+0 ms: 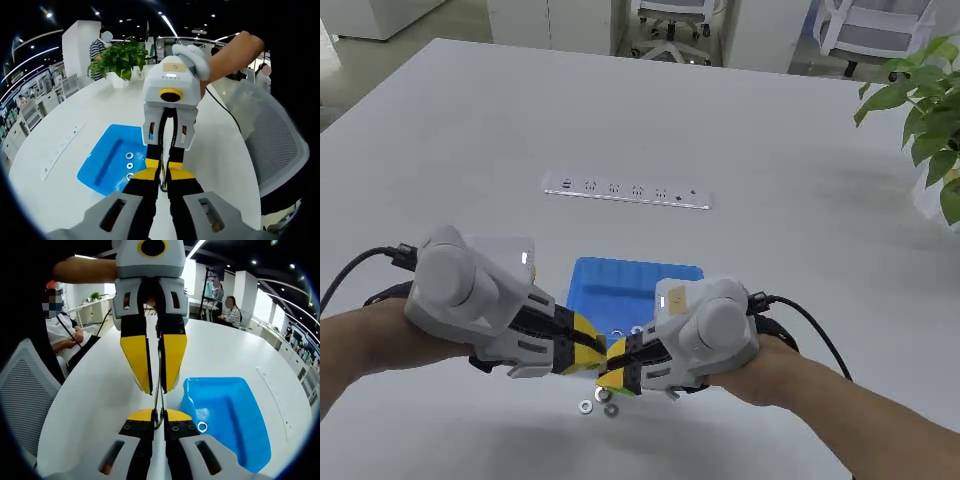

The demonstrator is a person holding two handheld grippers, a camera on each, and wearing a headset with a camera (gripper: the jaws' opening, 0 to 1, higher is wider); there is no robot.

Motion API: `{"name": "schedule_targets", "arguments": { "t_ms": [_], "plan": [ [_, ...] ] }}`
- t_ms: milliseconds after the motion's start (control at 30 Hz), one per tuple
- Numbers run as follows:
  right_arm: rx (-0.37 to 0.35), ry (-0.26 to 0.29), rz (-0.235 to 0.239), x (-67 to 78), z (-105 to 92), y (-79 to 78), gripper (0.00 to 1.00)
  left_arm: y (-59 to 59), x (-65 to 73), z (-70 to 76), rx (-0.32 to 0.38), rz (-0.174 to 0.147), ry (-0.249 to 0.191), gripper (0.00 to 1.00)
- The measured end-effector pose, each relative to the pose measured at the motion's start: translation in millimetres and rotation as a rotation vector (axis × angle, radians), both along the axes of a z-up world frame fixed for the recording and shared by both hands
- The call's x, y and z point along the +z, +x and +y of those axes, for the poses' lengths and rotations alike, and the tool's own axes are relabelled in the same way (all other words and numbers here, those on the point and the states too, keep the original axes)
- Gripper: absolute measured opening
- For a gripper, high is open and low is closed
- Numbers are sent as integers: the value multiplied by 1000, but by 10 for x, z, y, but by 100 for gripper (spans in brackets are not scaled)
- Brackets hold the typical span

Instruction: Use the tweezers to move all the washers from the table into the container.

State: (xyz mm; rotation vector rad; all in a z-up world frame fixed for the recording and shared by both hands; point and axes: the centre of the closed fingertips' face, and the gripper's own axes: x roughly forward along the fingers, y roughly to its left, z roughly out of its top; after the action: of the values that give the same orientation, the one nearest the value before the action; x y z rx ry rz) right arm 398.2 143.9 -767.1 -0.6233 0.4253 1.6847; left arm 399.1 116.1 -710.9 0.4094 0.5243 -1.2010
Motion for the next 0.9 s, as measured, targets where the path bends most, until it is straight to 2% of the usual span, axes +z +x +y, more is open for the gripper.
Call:
{"name": "schedule_targets", "arguments": {
  "t_ms": [300, 633, 900],
  "plan": [
    [3, 7, -7, 103, 17, 1, 8, -29, 21, 64, 28, 0, -15, 23],
    [28, 11, -38, 293, 63, 13, 8, -85, 63, 139, 99, 20, -76, 37],
    [25, 24, -37, 402, 61, 45, 8, -113, 89, 202, 156, 26, -109, 52]
  ]
}}
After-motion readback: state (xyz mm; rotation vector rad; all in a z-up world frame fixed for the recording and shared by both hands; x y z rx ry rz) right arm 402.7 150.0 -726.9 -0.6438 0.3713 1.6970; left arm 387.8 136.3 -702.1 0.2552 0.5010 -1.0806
